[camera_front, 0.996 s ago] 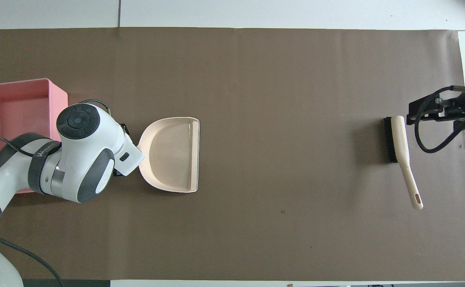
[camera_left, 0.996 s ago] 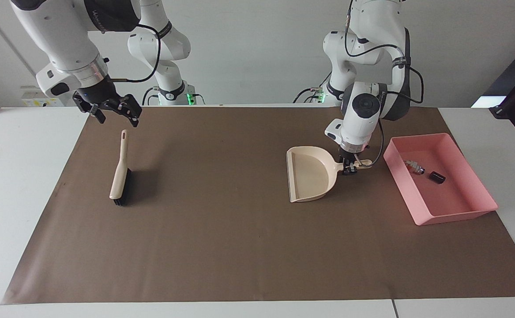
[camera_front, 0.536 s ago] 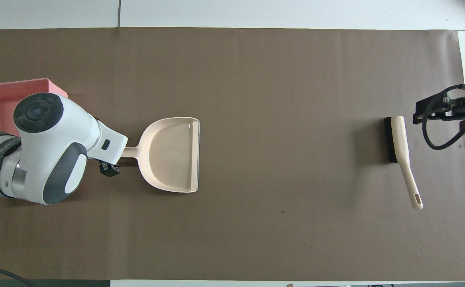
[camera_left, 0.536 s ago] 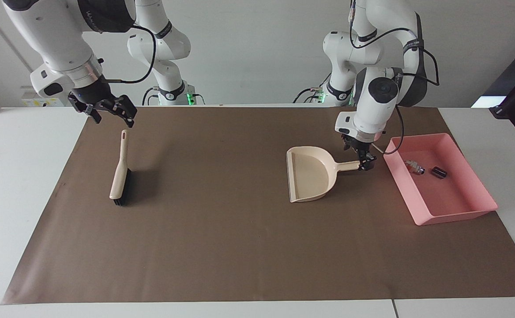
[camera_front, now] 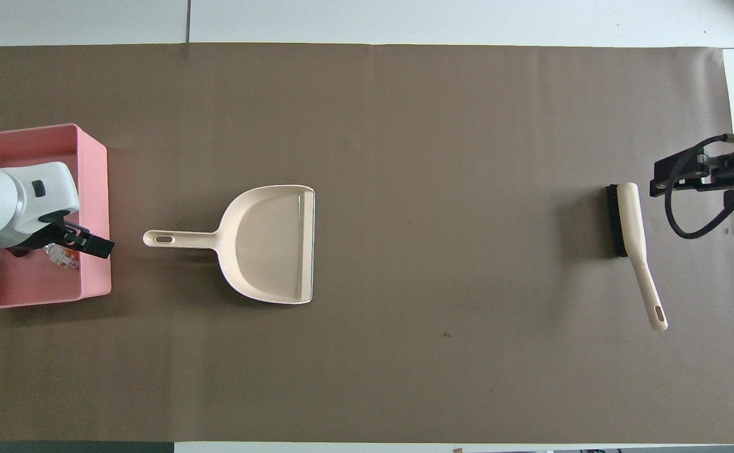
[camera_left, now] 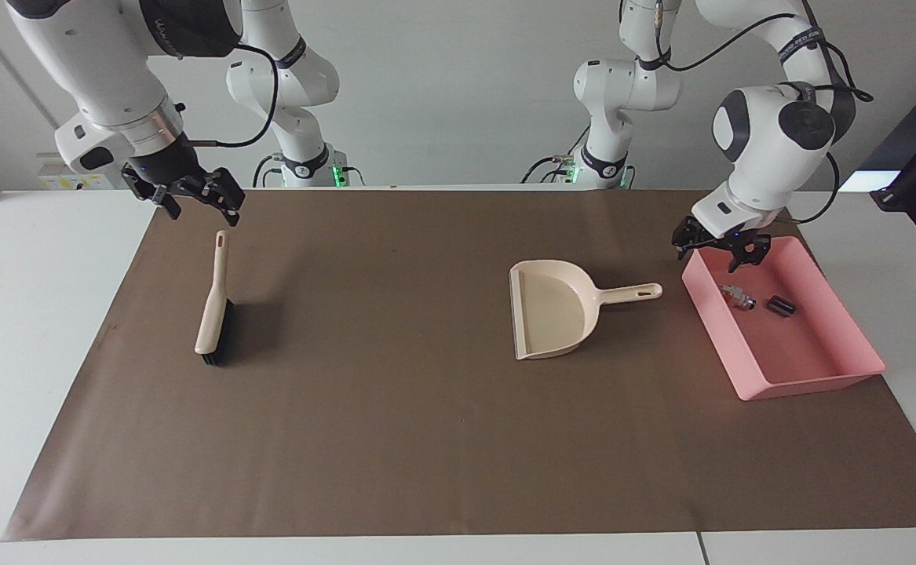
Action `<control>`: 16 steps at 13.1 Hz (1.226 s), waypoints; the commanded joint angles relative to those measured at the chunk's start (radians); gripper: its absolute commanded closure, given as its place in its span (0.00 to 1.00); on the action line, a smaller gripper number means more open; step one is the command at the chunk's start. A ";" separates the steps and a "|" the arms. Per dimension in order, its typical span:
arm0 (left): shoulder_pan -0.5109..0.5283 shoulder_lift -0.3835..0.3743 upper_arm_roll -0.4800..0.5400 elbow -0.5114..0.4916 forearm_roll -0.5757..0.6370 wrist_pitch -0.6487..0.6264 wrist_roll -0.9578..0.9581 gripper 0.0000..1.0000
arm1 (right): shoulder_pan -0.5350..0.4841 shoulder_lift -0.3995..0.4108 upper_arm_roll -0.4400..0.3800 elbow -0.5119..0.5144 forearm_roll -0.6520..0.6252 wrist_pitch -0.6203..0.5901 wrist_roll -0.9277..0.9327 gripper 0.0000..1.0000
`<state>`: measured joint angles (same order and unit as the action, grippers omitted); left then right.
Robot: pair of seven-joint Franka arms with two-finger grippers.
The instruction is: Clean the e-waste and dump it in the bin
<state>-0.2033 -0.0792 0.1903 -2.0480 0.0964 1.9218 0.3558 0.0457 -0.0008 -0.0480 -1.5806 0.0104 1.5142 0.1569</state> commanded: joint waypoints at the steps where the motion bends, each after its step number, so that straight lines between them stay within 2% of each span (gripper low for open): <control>1: 0.054 0.027 -0.008 0.124 -0.004 -0.087 -0.043 0.02 | -0.009 -0.011 0.004 -0.006 0.014 -0.003 -0.037 0.00; 5: 0.064 0.096 -0.006 0.346 -0.078 -0.254 -0.154 0.02 | -0.007 -0.015 0.005 -0.010 0.000 -0.005 -0.037 0.00; 11: 0.050 0.084 -0.006 0.381 -0.113 -0.288 -0.319 0.02 | -0.009 0.005 0.007 0.051 -0.046 -0.064 -0.057 0.00; 16: 0.058 0.079 -0.006 0.382 -0.112 -0.307 -0.373 0.02 | -0.007 0.007 0.005 0.044 -0.052 -0.048 -0.092 0.00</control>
<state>-0.1492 -0.0044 0.1833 -1.6907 -0.0057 1.6476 -0.0020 0.0460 -0.0002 -0.0474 -1.5427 -0.0302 1.4697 0.0957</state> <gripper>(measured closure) 0.018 0.000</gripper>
